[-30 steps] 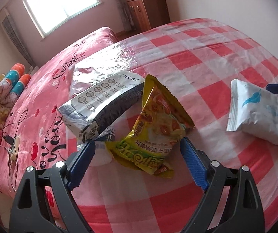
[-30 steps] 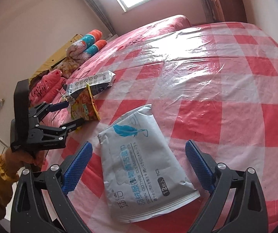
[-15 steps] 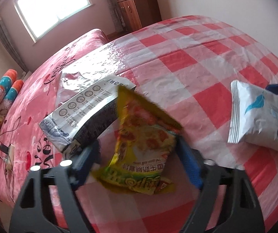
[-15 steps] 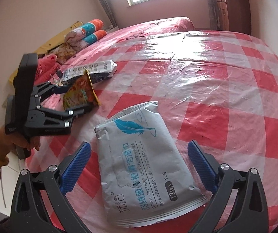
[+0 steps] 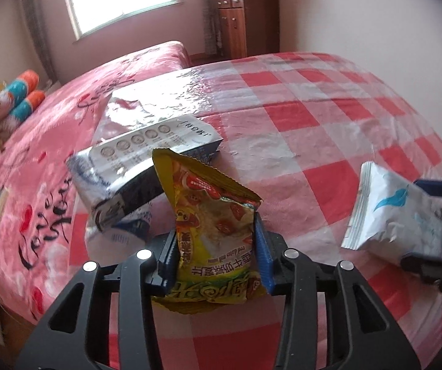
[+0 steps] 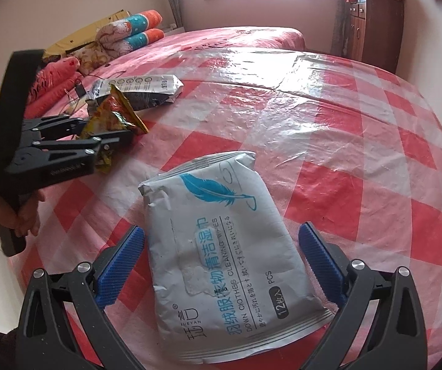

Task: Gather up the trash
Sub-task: 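Grasp the yellow snack bag with the left tool while the right tool grasps the white wet-wipe pack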

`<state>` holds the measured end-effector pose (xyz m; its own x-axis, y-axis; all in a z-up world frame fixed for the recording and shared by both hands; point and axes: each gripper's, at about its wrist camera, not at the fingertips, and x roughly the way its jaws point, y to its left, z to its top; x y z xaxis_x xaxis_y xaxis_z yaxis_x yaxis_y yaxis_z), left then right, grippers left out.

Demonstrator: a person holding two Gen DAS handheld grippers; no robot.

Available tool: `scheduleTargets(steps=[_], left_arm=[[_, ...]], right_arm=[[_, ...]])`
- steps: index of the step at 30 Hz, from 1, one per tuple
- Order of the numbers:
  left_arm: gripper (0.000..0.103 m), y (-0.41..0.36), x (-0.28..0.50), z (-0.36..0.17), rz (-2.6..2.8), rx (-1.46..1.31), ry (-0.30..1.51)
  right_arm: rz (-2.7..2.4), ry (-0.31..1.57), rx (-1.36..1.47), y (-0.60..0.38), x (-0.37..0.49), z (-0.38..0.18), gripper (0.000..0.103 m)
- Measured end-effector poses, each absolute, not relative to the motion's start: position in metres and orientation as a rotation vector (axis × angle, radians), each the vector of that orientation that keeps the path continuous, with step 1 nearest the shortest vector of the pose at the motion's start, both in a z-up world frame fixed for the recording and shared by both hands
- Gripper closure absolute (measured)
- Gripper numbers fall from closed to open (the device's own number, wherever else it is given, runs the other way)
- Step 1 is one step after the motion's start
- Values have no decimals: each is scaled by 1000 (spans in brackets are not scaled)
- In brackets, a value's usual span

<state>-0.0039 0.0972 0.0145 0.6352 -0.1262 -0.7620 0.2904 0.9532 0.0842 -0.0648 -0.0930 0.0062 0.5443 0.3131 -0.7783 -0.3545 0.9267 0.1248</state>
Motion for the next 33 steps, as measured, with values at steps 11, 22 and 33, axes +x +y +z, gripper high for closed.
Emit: scheduleTargets(steps=[11,22,33], left_arm=[[60,111,-39,26,-280,47,824],[60,126,-76,23,-295,-48,838],[60,132,-94,15,-309,-88,859]], right_arm=[[328,935,-191,-76,-63,0,4],[328,931,-197,-76,-63,0,8],[326,903,-171,-77,-74,4,22]])
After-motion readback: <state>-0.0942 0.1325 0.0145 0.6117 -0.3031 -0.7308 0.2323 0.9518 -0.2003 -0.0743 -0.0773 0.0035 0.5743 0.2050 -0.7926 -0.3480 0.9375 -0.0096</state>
